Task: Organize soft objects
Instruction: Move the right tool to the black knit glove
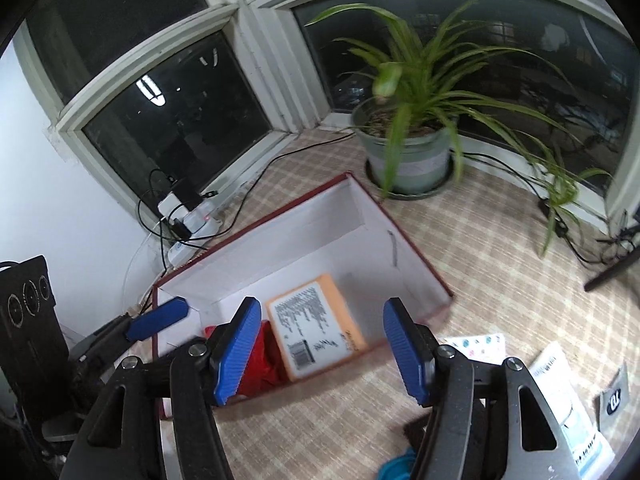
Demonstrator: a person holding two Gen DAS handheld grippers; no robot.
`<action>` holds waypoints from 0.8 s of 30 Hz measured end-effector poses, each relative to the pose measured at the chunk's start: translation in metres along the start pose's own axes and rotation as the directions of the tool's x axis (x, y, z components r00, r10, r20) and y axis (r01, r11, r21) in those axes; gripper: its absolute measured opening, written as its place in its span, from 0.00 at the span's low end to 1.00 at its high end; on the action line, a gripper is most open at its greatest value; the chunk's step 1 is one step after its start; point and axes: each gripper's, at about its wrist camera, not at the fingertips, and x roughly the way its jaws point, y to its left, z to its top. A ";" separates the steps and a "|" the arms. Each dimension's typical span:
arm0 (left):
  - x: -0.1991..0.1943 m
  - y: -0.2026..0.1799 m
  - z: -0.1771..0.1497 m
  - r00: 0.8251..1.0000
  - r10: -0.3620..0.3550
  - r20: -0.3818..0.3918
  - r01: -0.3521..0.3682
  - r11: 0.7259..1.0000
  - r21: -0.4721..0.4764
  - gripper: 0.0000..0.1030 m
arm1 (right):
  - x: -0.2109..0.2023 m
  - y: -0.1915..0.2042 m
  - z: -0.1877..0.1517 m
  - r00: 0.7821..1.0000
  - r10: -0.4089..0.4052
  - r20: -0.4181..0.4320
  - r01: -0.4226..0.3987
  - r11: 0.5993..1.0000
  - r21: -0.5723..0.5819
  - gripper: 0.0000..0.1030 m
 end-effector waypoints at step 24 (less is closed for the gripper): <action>-0.007 -0.061 -0.036 0.996 -0.072 -0.060 0.074 0.996 0.049 0.69 | -0.125 -0.136 -0.103 0.994 -0.088 0.060 0.070 0.964 0.258 0.59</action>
